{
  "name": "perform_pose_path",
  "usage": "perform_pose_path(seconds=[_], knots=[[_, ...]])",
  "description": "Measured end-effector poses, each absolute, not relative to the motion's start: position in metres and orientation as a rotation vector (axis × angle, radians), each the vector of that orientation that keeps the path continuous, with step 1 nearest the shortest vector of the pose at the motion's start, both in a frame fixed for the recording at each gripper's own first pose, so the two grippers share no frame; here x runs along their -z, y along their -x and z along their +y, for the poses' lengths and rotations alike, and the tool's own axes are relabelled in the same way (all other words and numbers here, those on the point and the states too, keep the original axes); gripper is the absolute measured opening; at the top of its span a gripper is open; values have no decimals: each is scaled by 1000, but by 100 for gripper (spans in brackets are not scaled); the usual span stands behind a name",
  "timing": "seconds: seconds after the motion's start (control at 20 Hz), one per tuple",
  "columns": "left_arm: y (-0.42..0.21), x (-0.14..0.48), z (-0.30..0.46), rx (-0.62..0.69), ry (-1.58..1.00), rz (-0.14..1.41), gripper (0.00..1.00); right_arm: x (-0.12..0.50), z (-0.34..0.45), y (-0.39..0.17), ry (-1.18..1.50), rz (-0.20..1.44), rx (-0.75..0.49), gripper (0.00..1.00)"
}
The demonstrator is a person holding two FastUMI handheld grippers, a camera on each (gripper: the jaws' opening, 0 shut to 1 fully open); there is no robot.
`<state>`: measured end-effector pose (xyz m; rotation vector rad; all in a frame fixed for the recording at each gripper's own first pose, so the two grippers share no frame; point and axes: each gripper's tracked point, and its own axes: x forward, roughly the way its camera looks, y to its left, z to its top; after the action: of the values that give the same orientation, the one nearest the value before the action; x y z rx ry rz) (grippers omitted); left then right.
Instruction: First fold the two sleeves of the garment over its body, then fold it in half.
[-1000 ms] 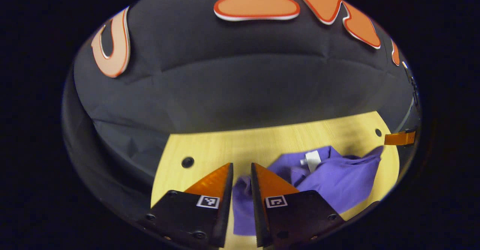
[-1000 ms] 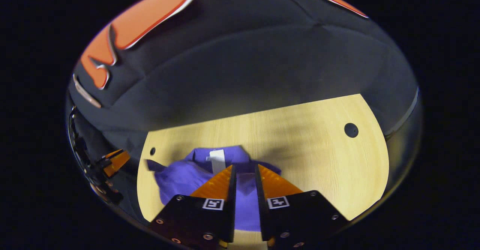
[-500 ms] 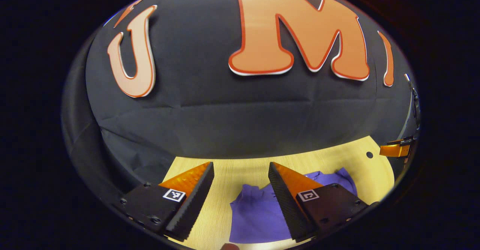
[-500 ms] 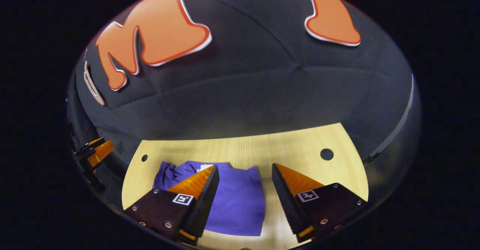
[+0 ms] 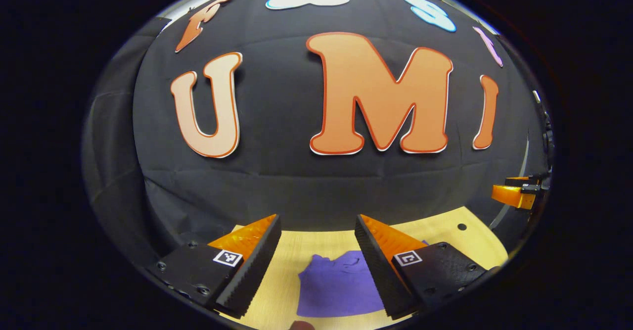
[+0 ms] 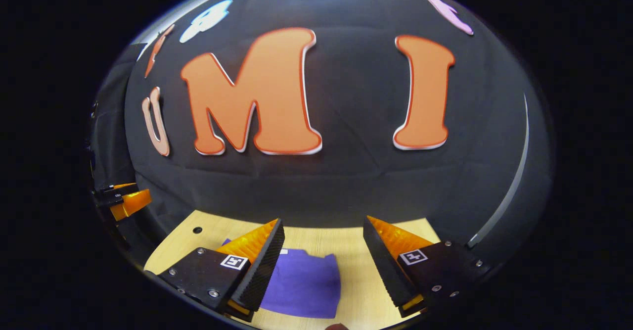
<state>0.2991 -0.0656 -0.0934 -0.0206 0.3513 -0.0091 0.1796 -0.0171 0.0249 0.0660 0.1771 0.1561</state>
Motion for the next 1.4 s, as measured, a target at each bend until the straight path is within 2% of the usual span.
perform_pose_path(seconds=[0.1,0.15,0.2,0.9,0.95,1.0,1.4], knots=[[-293,75,-65,-1,30,269,95,-38,-15,-160,-40,103,-146,95],[-291,71,-63,-14,17,238,96,-42,-12,-151,-35,75,-144,100],[-288,70,-59,-30,14,226,95,-48,-10,-142,-34,44,-146,95],[-240,44,-59,-26,24,3,94,-79,37,-13,25,-258,-149,94],[-238,46,-61,-19,20,2,93,-75,40,-8,37,-262,-145,92],[-236,48,-61,-16,14,2,93,-68,44,-6,42,-252,-147,94],[-229,63,-61,0,-19,42,93,-38,45,3,11,-178,-116,94]])
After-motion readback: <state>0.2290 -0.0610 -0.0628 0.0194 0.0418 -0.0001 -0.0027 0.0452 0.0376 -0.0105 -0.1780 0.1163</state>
